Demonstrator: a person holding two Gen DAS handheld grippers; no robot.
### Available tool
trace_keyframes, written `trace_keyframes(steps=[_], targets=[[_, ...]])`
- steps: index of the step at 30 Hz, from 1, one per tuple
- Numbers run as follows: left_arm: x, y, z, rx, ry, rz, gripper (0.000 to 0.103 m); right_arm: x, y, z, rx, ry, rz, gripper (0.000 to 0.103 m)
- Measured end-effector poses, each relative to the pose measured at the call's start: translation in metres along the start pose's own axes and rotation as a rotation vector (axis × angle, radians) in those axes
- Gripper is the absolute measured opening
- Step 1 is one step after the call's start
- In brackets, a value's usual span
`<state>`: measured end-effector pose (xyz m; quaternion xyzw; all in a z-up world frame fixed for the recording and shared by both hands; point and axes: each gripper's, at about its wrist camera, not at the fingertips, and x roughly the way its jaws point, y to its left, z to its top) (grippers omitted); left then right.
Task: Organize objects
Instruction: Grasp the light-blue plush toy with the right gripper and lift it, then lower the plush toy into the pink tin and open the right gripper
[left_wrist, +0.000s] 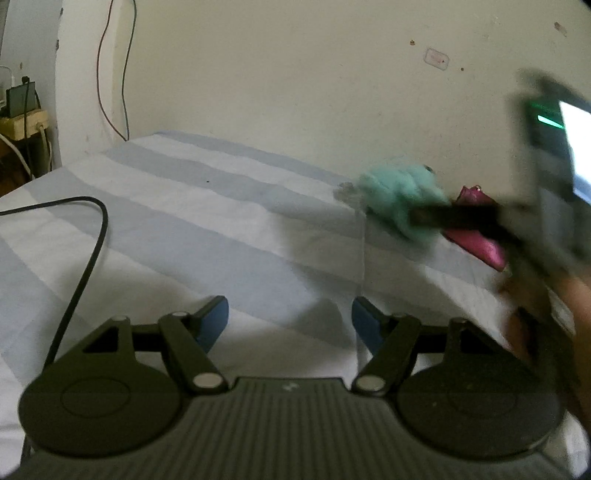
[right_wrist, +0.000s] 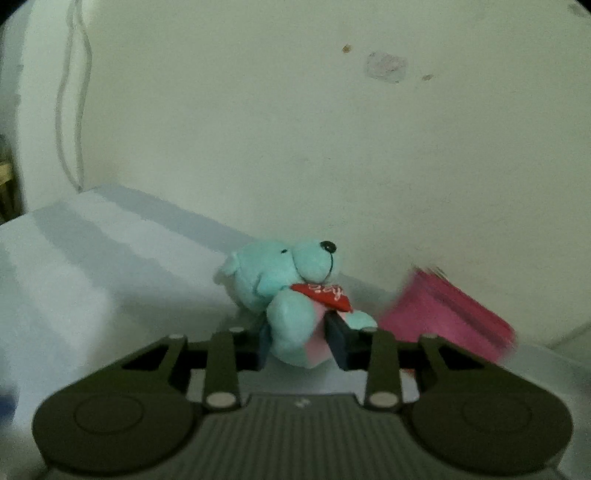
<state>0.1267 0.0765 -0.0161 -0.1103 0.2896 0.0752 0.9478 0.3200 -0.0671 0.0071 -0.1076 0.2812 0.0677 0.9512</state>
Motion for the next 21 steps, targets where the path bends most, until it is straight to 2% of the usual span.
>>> trace_keyframes(steps=[4, 6, 9, 12, 13, 15, 17, 19, 20, 21], targets=[[0.001, 0.001, -0.001, 0.002, -0.003, -0.011, 0.079, -0.101, -0.034, -0.057, 0.043, -0.040, 0.023, 0.031], [0.001, 0.000, -0.001, 0.004, -0.004, -0.012, 0.079, -0.148, -0.048, -0.089, 0.054, -0.045, 0.003, 0.031], [-0.002, -0.005, -0.003, 0.036, -0.010, -0.015, 0.079, -0.217, -0.063, -0.140, 0.063, -0.039, -0.055, 0.031], [-0.009, -0.020, -0.008, 0.115, -0.013, -0.003, 0.079, -0.270, -0.072, -0.183, 0.057, -0.065, -0.175, 0.033], [-0.016, -0.026, -0.009, 0.117, 0.014, -0.041, 0.079, -0.285, -0.076, -0.194, 0.069, -0.073, -0.214, 0.034], [-0.036, -0.037, -0.015, 0.088, 0.051, -0.178, 0.079, -0.297, -0.079, -0.203, 0.102, -0.080, -0.246, 0.036], [-0.056, -0.058, -0.020, 0.107, 0.096, -0.321, 0.080, -0.313, -0.093, -0.214, 0.129, -0.096, -0.257, 0.043], [-0.074, -0.083, -0.027, 0.152, 0.150, -0.459, 0.081, -0.318, -0.097, -0.220, 0.157, -0.101, -0.262, 0.065], [-0.081, -0.094, -0.030, 0.173, 0.178, -0.520, 0.082, -0.321, -0.101, -0.222, 0.172, -0.110, -0.260, 0.070], [-0.086, -0.104, -0.034, 0.190, 0.209, -0.572, 0.083, -0.321, -0.105, -0.222, 0.186, -0.126, -0.254, 0.082]])
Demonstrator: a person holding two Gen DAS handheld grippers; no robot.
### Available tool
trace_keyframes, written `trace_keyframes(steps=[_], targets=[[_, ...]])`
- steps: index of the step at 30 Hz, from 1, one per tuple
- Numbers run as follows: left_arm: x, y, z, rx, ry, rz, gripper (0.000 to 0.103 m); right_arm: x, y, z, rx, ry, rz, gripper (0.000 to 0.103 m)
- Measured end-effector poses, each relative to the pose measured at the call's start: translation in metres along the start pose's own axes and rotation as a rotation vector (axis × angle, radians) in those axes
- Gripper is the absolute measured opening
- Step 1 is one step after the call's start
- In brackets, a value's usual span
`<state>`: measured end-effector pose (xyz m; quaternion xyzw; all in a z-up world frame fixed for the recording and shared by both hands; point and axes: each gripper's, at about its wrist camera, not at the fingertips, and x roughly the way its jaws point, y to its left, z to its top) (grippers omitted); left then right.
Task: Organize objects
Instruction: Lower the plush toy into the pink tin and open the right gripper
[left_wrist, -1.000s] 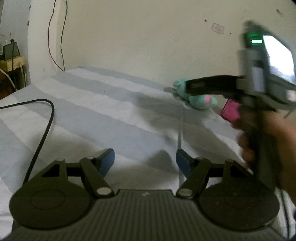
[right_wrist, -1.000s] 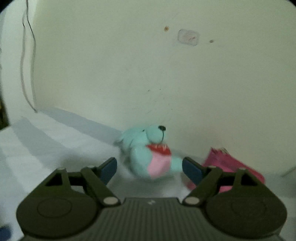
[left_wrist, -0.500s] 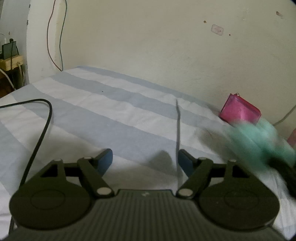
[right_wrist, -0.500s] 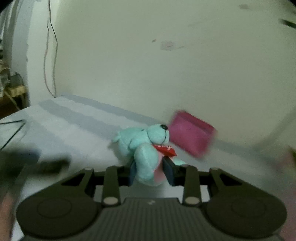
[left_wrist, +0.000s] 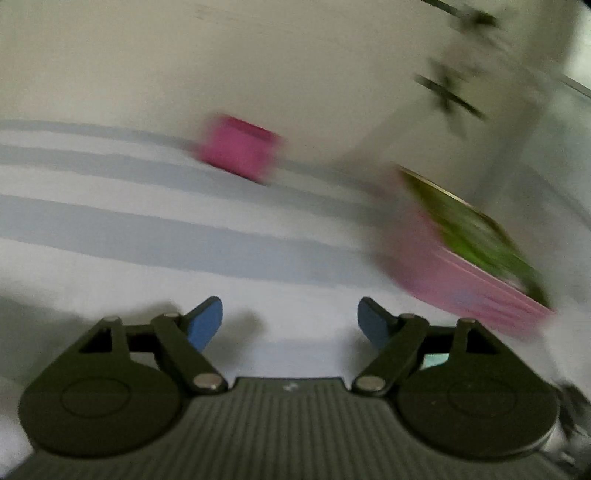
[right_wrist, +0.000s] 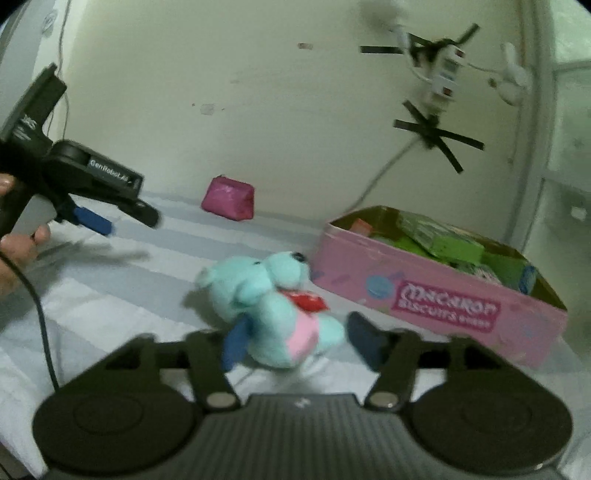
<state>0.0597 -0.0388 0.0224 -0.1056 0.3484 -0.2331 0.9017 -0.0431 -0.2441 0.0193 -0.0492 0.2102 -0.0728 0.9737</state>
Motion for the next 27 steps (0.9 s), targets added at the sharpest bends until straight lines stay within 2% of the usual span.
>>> trace_keyframes(steps=[1, 3, 8, 10, 11, 12, 13, 15, 19, 22, 25, 27], targets=[[0.002, -0.009, -0.001, 0.002, 0.026, -0.038, 0.086, -0.003, -0.004, 0.000, 0.014, -0.016, 0.010, 0.089], [0.007, -0.021, -0.003, 0.002, 0.060, -0.088, 0.086, -0.006, -0.010, 0.000, 0.023, -0.032, 0.036, 0.093], [0.023, -0.040, -0.012, 0.012, 0.165, -0.186, 0.086, 0.003, -0.014, -0.006, 0.048, 0.032, 0.118, 0.094], [0.032, -0.041, -0.016, 0.008, 0.198, -0.209, 0.084, 0.016, -0.018, -0.006, 0.078, 0.067, 0.166, 0.086], [0.038, -0.040, -0.017, -0.001, 0.222, -0.232, 0.072, 0.023, -0.019, -0.008, 0.096, 0.091, 0.190, 0.081], [0.046, -0.040, -0.020, -0.016, 0.260, -0.271, 0.065, 0.032, -0.020, -0.009, 0.123, 0.121, 0.215, 0.057], [0.055, -0.039, -0.021, -0.056, 0.298, -0.313, 0.059, 0.039, -0.021, -0.009, 0.154, 0.141, 0.205, 0.049], [0.053, -0.041, -0.013, -0.086, 0.285, -0.314, 0.058, 0.042, -0.028, -0.002, 0.187, 0.111, 0.190, 0.045], [0.042, -0.083, 0.026, 0.053, 0.212, -0.358, 0.058, 0.028, -0.047, 0.018, 0.185, -0.037, 0.114, 0.045], [0.044, -0.127, 0.045, 0.176, 0.147, -0.340, 0.058, 0.034, -0.069, 0.038, 0.198, -0.093, 0.035, 0.045], [0.063, -0.163, 0.056, 0.253, 0.117, -0.314, 0.058, 0.055, -0.095, 0.052, 0.231, -0.081, -0.004, 0.046], [0.082, -0.177, 0.061, 0.251, 0.140, -0.290, 0.058, 0.077, -0.118, 0.058, 0.271, -0.018, 0.012, 0.046]])
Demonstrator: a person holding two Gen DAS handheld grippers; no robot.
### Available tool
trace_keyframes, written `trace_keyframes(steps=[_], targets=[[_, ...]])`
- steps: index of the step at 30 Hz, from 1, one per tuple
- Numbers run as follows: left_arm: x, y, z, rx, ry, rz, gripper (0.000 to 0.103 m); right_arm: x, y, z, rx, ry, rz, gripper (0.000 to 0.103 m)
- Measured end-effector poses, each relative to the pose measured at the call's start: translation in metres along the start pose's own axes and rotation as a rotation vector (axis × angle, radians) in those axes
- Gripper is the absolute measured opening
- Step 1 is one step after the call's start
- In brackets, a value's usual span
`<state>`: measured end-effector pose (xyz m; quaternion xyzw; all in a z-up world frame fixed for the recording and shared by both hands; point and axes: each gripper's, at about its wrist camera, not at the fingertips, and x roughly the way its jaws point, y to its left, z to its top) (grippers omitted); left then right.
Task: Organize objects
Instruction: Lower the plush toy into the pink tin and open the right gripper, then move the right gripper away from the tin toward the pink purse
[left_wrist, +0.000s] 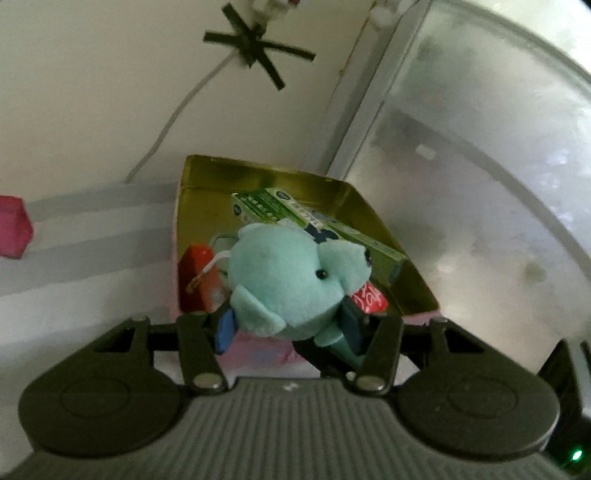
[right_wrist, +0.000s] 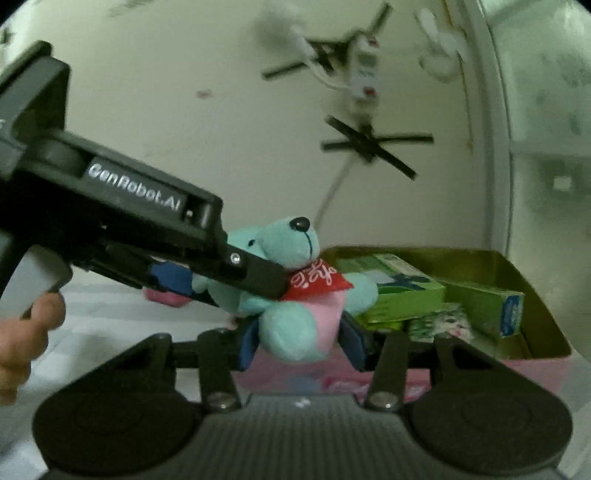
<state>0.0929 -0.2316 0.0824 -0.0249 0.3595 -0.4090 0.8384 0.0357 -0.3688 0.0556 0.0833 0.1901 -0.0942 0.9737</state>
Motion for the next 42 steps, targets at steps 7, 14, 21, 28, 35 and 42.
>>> trace_keyframes(steps=[7, 14, 21, 28, 35, 42], targets=[[0.064, 0.000, 0.023, -0.048, 0.057, 0.022, 0.060, 0.057, -0.044, 0.025, 0.059, 0.213, -0.014, 0.046], [0.082, 0.006, 0.041, -0.187, -0.008, 0.072, 0.068, 0.076, -0.059, 0.041, 0.069, 0.172, -0.138, 0.070], [0.045, -0.005, 0.023, -0.108, -0.085, 0.165, 0.073, 0.015, -0.047, 0.005, 0.116, 0.003, -0.136, 0.076], [0.001, -0.020, -0.014, 0.002, -0.145, 0.248, 0.073, -0.053, -0.035, -0.033, 0.277, -0.120, -0.108, 0.076], [-0.029, -0.038, -0.057, 0.136, -0.155, 0.325, 0.073, -0.072, -0.029, -0.052, 0.357, -0.105, -0.086, 0.076], [-0.048, -0.038, -0.090, 0.182, -0.144, 0.385, 0.073, -0.082, -0.014, -0.067, 0.367, -0.062, -0.070, 0.076]])
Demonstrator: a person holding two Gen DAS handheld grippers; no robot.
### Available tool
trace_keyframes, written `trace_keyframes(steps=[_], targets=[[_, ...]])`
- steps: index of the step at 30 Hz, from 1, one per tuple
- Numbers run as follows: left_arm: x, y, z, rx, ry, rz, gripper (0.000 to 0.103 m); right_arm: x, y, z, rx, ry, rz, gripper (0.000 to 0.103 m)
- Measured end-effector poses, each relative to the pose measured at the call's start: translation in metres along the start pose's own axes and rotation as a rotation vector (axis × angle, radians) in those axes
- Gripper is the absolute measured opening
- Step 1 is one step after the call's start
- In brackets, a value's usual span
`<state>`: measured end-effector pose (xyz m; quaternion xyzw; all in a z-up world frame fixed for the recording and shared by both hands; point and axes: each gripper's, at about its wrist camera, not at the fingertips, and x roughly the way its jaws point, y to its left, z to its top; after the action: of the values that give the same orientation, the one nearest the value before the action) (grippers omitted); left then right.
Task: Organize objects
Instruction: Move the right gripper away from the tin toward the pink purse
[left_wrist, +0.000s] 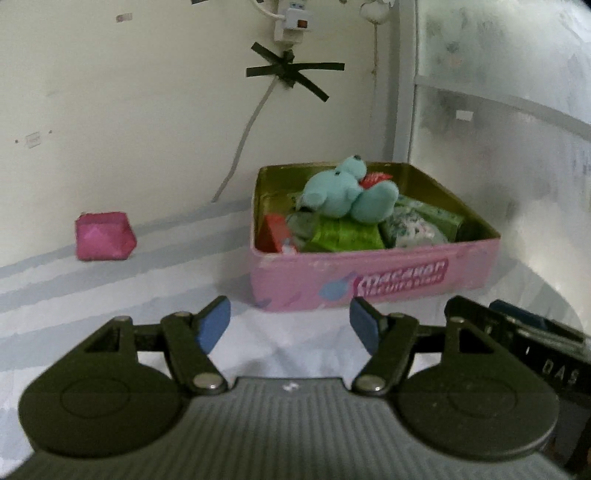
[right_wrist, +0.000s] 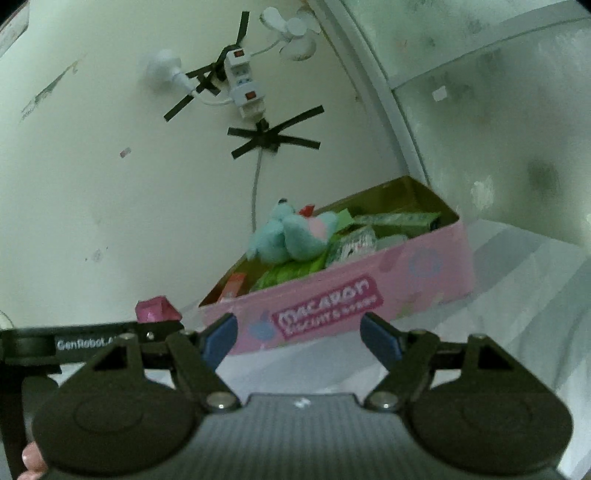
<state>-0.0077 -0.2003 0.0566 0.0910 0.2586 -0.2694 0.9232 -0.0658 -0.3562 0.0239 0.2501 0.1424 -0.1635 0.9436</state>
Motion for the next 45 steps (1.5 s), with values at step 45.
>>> trace_keyframes(steps=[45], targets=[[0.026, 0.199, -0.069, -0.176, 0.082, 0.380, 0.075, 0.093, 0.165, -0.072, -0.332, 0.246, 0.082, 0.076]])
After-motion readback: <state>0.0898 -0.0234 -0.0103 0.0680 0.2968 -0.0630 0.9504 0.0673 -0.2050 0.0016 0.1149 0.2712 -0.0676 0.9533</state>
